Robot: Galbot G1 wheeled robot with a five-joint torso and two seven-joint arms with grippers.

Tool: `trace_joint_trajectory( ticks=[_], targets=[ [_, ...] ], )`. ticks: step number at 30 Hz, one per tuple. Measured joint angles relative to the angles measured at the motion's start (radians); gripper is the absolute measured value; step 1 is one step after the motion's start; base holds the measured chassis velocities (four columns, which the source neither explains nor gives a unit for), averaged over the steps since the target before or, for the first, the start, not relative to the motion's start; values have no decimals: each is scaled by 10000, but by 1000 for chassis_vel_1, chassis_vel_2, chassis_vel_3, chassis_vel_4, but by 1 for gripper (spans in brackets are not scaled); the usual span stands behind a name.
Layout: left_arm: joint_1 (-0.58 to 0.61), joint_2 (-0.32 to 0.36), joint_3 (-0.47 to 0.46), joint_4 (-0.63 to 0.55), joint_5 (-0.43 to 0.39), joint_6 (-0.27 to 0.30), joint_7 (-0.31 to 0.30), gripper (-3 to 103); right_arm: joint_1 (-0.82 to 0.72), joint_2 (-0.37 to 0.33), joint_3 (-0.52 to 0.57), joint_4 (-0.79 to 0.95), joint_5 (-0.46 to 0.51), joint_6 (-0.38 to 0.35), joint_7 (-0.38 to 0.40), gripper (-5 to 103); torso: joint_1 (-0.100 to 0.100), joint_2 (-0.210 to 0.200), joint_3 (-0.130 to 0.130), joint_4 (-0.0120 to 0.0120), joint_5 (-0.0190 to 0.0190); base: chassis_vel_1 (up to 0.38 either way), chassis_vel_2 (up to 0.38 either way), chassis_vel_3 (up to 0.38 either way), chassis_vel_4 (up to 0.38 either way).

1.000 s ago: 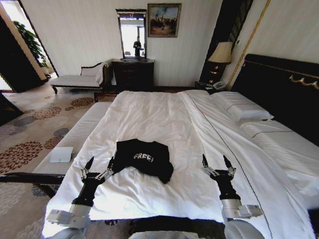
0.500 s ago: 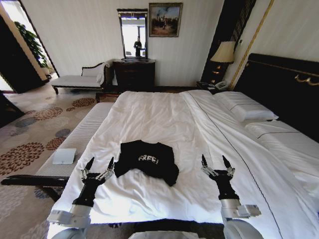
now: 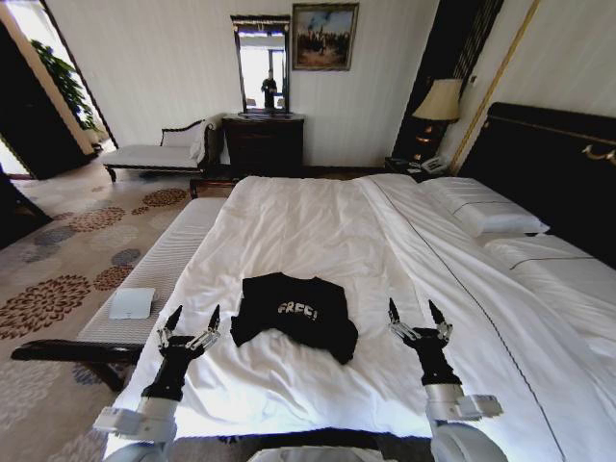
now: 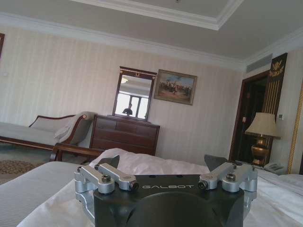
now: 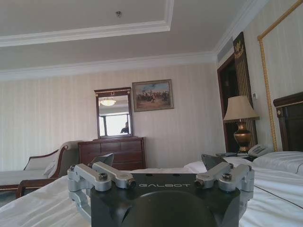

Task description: Fold the clothes on the bed.

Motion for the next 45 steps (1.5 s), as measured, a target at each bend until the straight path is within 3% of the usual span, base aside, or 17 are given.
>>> trace_joint_trajectory(
  ticks=[11,19,24,26,29,31,32,35,37,42,45],
  targets=[
    [-206,-20,156,323,158,20,-70,100,72,28,-94,-143,198,270,108,100,0,0,0,0,1,0,0,0,0],
    [-933,179,-218,1313,88,290,-846,100,160,70,-362,-480,23,415,212,100,-1,0,0,0,0,0,0,0,0],
    [-1451,528,-211,2300,-262,1124,-1349,100,280,129,-646,-867,-185,566,214,100,0,0,0,1,0,0,0,0,0],
    [-1750,735,172,2726,-599,1819,-1589,100,357,162,-851,-1092,-277,596,245,100,0,0,0,0,-1,0,0,0,0],
    [-2050,806,436,2957,-792,2216,-1727,100,412,167,-987,-1239,-317,598,265,100,0,0,0,1,-1,0,0,0,0],
    [-2706,873,786,3288,-1445,2815,-2158,100,554,168,-1134,-1484,-414,610,302,100,0,0,0,0,-2,0,0,0,0],
    [-2706,873,786,3288,-1445,2815,-2158,100,554,168,-1134,-1484,-414,610,302,100,0,0,0,0,-2,0,0,0,0],
    [-3635,1058,1085,3708,-3258,3600,-2979,100,732,136,-1275,-1820,-476,649,349,100,1,0,1,-1,1,0,0,0,0],
    [-3759,1081,1137,3797,-3545,3703,-3067,100,765,126,-1287,-1883,-479,670,355,100,0,0,0,-1,1,0,0,0,0],
    [-4952,871,1409,4562,-5510,4414,-3638,100,1051,36,-1325,-2435,-432,777,476,100,0,0,0,1,1,0,0,0,0],
    [-5449,732,1590,4990,-5562,4489,-3753,100,1146,21,-1318,-2642,-407,795,516,100,0,0,0,0,0,0,0,0,0]
  ],
)
